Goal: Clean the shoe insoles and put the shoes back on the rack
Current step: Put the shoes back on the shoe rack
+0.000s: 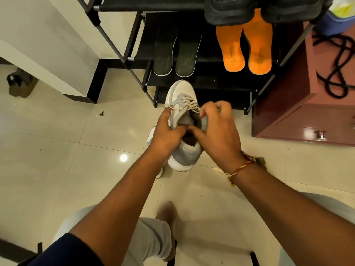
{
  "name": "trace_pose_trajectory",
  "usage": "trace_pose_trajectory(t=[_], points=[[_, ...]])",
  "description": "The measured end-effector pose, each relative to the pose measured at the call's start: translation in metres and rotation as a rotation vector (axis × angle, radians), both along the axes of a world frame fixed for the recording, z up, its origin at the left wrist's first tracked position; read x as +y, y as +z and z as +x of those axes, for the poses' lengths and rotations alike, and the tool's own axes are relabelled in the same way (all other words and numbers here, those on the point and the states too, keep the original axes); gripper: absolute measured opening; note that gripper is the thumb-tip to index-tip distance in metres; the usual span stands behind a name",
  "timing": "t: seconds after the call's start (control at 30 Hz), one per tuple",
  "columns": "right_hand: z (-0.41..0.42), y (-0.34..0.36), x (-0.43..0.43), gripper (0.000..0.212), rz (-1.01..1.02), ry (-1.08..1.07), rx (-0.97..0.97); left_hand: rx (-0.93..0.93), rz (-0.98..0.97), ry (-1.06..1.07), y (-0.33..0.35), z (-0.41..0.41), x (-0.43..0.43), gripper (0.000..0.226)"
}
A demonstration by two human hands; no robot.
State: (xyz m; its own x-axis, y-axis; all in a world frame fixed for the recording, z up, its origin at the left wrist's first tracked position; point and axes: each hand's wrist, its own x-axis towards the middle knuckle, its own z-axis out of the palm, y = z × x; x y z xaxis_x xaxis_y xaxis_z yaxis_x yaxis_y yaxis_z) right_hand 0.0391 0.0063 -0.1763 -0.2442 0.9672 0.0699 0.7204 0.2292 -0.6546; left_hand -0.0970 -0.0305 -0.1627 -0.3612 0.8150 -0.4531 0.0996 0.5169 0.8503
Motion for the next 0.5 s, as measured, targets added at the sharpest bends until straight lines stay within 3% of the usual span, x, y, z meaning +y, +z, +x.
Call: trace_pose_trajectory(t=[0.1,0.2,0.5], points=[[-0.002,0.003,-0.002,0.023,0.223,0.004,-0.271,0.035,-0.015,-0.007,0.001,0.002,-0.003,0.056],[-0.003,-0.004,-0.003,0.018,0.231,0.083,-0.376,0.11,0.001,-0.058,0.0,0.005,-0.007,0.075],[-0.003,-0.009,0.0,0.017,0.293,0.023,-0.399,0.136,0.048,-0.127,0.004,0.013,-0.008,0.086]])
